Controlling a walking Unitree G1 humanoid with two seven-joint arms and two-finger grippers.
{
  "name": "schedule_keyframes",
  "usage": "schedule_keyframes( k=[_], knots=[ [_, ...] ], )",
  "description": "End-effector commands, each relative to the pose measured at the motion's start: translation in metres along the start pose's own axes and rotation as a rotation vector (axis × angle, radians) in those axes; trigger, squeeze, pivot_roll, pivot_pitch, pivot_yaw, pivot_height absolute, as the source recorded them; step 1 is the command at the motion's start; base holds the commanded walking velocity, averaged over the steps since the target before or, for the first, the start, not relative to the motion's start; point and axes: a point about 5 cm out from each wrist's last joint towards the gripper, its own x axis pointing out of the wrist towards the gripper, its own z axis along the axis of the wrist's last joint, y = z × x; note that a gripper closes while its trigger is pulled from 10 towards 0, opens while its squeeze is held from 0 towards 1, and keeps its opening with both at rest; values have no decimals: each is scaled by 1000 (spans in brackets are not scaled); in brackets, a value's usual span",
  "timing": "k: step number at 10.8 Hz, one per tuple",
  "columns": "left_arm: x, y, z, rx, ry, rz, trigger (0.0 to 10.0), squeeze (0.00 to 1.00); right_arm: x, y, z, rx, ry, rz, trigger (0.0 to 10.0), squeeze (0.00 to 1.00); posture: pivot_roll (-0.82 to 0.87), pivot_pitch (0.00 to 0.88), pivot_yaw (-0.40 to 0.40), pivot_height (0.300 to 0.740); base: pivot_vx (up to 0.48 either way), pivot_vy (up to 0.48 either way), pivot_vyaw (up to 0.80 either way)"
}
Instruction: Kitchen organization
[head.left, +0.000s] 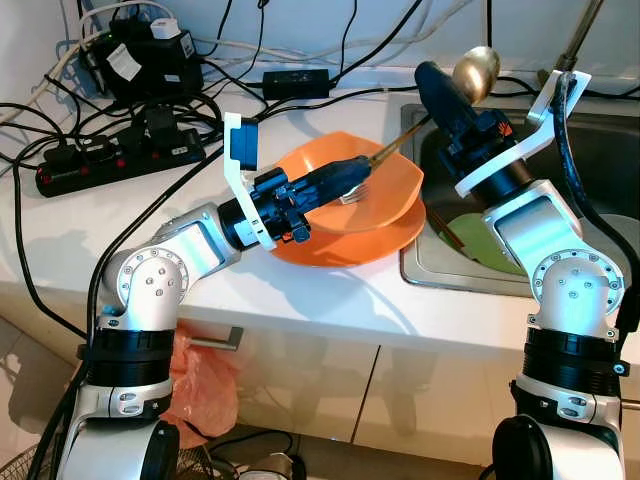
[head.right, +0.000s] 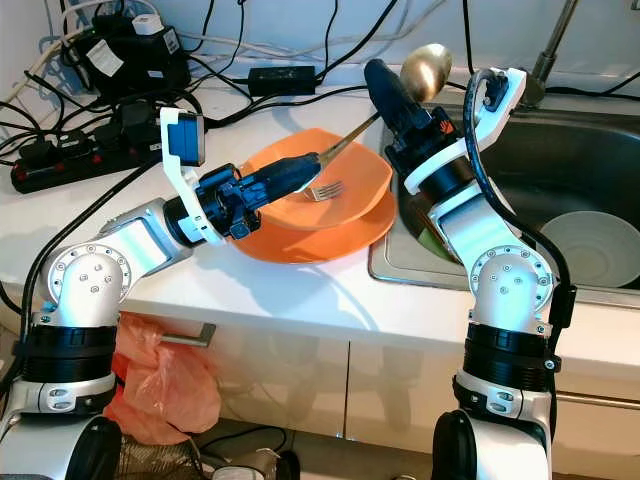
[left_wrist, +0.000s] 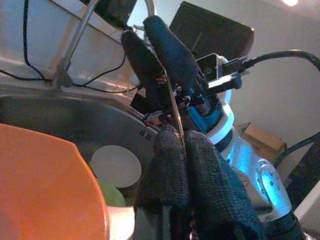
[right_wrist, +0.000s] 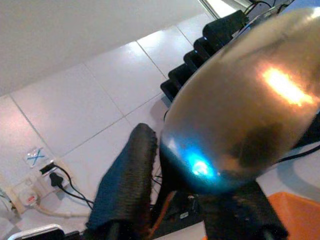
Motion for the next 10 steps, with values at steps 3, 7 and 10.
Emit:
schedule_keyframes(
  k=[3,7,10],
  knots=[
    [0,1,5,37,-10,15,3294,0,0,-5,3,-16,-14,-34,0,0,66,63,54,740,0,0,0],
    [0,10,5,46,-17,75,10000,1000,0,-6,4,-28,-15,-44,0,0,64,61,54,740,0,0,0],
    [0,9,2,48,2,72,10000,1000,1,-7,4,-26,-21,-55,0,0,68,59,56,740,0,0,0]
  ],
)
